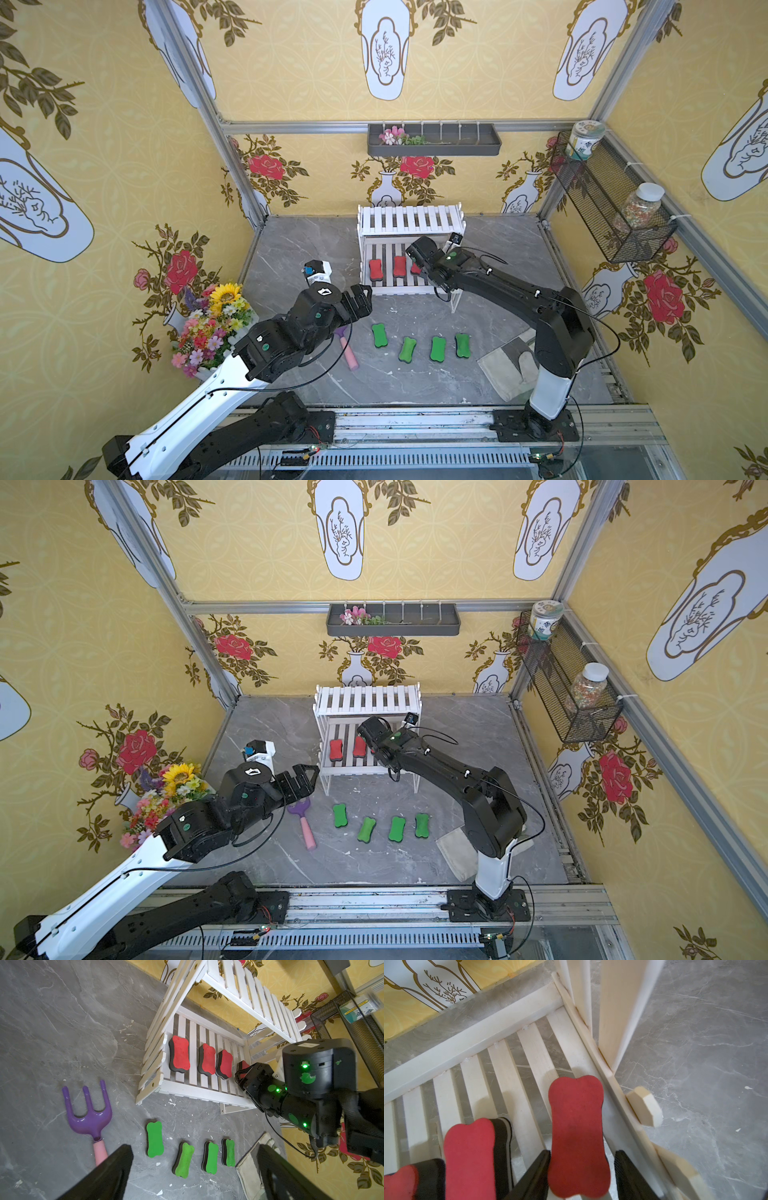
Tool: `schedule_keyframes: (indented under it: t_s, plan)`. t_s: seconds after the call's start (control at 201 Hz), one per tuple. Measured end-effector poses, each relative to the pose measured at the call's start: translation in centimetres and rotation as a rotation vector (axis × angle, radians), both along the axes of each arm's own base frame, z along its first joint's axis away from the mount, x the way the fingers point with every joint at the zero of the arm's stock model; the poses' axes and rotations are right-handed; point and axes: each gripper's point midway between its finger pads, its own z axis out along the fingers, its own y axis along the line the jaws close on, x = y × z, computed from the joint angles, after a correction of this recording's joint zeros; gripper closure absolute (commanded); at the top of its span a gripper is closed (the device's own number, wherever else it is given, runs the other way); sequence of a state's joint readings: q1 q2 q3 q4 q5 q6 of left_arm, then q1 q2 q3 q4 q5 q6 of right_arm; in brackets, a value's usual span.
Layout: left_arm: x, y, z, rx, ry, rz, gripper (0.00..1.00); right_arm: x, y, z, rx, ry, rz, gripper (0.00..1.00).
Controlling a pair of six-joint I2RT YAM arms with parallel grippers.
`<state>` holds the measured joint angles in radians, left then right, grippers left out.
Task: Remove the whiteboard erasers from the shelf
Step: Pick up the whiteboard eraser from the shelf.
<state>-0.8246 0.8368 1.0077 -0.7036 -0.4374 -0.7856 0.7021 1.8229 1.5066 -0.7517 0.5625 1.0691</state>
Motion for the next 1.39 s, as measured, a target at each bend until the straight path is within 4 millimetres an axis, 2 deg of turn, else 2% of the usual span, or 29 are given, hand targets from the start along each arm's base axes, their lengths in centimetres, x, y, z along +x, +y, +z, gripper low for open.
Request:
schedule_keyframes:
  t_s: [0.274, 0.542, 0.697, 0.796, 1.06, 1.394]
  plan:
    - [0.0, 0.0, -0.1, 0.003, 0.002, 0.0, 0.01, -0.7, -0.1, 0.4, 0.023, -0.018, 0.071, 0.5]
    - [0.0, 0.0, -0.3, 0.007, 0.007, 0.001, 0.0, -1.6, 0.5, 2.6, 0.075, -0.094, 0.195, 0.51]
    - [0.1, -0.1, -0.6, 0.012, 0.013, 0.002, 0.0, -1.4, 1.1, 3.7, 0.08, -0.114, 0.236, 0.4]
    - [0.1, -0.1, -0.6, 0.007, 0.015, 0.005, 0.0, -1.1, 1.5, 4.1, 0.078, -0.115, 0.239, 0.39]
    - [0.1, -0.1, -0.6, 0.007, 0.015, 0.005, 0.0, -0.8, 1.1, 2.8, 0.025, -0.053, 0.194, 0.39]
    - [0.1, 0.0, -0.6, 0.006, 0.014, 0.005, 0.0, -0.3, 0.4, 2.3, -0.028, -0.025, 0.134, 0.39]
